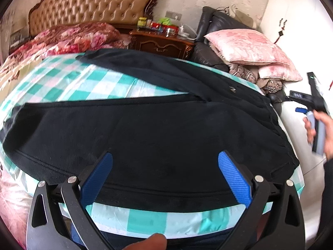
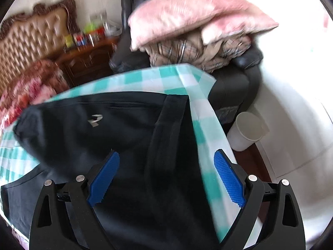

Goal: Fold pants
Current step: 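Grasp the sweatpants cuffs with the right gripper and lift them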

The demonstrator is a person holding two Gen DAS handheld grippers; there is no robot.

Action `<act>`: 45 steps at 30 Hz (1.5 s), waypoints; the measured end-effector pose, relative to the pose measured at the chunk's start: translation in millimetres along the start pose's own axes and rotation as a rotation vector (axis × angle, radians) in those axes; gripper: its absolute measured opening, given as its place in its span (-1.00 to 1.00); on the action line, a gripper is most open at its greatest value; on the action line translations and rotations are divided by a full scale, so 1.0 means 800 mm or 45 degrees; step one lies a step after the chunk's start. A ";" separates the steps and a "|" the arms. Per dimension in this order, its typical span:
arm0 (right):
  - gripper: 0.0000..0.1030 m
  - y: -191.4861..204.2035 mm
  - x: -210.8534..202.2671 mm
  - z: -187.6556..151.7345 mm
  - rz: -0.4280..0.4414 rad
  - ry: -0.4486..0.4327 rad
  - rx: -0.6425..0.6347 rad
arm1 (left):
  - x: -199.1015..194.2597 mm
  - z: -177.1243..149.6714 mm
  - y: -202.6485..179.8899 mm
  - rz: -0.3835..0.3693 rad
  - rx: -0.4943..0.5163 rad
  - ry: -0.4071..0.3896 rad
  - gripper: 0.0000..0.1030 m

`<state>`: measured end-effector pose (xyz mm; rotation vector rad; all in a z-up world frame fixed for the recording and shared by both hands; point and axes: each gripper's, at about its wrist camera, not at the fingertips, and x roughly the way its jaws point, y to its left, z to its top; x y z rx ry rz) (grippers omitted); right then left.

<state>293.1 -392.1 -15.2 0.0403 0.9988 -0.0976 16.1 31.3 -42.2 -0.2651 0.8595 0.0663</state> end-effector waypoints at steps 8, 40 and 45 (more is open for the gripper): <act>0.73 0.006 0.130 0.079 -0.028 0.158 -0.140 | 0.041 0.005 0.048 0.017 -0.110 0.029 0.97; -0.63 0.105 -0.136 -0.152 0.335 -0.461 -0.583 | 0.034 0.055 0.107 0.035 -0.250 -0.020 0.97; -0.64 0.099 -0.104 -0.238 0.408 -0.307 -0.515 | 0.081 0.144 0.158 -0.159 -0.394 -0.043 0.95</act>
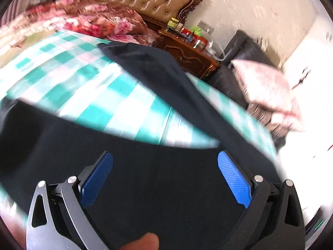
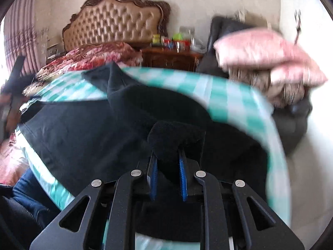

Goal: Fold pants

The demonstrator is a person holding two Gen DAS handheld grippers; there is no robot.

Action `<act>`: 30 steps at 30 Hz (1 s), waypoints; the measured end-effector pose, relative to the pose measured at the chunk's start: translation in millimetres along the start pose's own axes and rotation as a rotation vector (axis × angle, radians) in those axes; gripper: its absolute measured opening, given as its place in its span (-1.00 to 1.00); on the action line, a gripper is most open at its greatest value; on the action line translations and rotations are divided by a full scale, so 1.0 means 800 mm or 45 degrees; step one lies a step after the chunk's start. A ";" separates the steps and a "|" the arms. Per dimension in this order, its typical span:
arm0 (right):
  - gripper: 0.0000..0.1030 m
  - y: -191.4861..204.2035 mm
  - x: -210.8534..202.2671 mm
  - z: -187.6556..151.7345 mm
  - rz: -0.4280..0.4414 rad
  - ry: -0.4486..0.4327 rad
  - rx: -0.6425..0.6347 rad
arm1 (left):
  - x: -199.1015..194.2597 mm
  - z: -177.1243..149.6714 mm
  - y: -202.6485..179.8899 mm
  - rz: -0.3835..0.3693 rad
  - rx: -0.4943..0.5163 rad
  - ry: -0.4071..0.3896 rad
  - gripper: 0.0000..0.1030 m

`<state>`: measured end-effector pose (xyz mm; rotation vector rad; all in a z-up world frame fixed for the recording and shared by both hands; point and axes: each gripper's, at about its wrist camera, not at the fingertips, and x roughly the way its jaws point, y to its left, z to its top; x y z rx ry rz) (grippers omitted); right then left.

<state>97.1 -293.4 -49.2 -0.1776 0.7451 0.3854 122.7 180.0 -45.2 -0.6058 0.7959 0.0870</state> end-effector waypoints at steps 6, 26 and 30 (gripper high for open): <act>-0.64 0.002 -0.003 -0.005 0.026 -0.034 0.095 | 0.127 0.148 0.011 -0.259 -0.186 0.177 0.41; -0.66 -0.047 -0.017 0.001 0.024 -0.022 0.057 | 0.242 0.258 0.003 -0.285 -0.313 0.381 -0.74; -0.63 -0.109 -0.029 0.002 0.004 -0.028 0.226 | 0.075 0.178 0.026 -0.331 -0.236 0.228 -0.74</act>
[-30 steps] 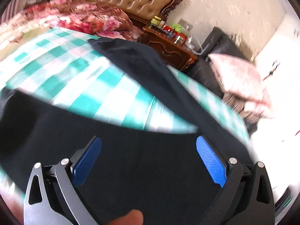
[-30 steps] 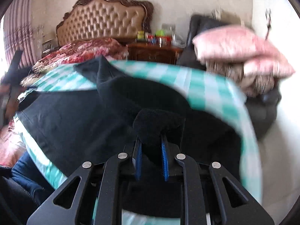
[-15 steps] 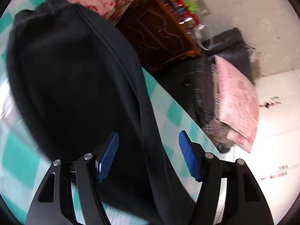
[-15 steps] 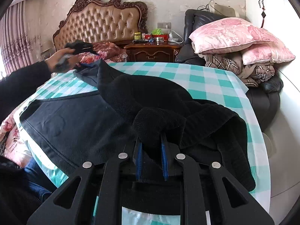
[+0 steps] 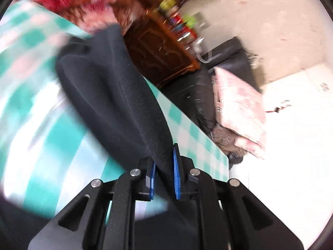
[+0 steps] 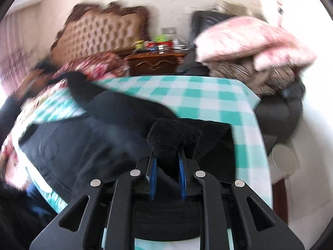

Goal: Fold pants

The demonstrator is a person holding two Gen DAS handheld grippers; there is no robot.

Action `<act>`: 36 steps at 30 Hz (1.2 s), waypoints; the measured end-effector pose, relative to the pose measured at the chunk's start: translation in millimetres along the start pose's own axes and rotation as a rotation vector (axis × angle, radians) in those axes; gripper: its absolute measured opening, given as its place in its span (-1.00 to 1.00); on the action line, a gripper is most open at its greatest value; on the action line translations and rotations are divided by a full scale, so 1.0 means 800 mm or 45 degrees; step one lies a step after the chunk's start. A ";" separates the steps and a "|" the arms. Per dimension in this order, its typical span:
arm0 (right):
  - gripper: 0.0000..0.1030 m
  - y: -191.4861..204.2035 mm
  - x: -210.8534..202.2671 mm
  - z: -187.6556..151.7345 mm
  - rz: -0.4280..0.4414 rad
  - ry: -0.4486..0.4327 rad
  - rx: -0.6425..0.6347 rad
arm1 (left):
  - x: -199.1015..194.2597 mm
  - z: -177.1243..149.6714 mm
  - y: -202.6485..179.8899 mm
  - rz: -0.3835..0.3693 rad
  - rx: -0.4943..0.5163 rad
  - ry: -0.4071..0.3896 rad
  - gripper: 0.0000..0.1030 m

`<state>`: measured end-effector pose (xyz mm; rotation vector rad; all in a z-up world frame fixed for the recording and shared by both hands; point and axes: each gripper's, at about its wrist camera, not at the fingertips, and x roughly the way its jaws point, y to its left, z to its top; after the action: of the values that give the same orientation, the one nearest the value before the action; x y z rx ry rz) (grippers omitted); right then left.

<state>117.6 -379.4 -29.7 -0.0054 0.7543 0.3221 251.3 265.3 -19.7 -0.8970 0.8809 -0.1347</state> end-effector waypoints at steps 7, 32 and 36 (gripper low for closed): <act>0.18 -0.080 0.006 -0.046 -0.009 0.165 0.542 | -0.079 -0.239 0.096 0.071 -0.035 0.101 -0.74; 0.78 -0.057 -0.014 -0.053 0.124 0.070 0.891 | 0.035 -0.132 -0.020 1.220 0.985 0.042 0.60; 0.80 -0.052 0.003 -0.050 0.038 0.132 0.878 | 0.105 -0.105 0.006 1.326 1.032 0.297 -0.55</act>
<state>104.6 -423.4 -64.8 0.6443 0.9378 0.0771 244.7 178.2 -100.7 0.3897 1.2736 0.3030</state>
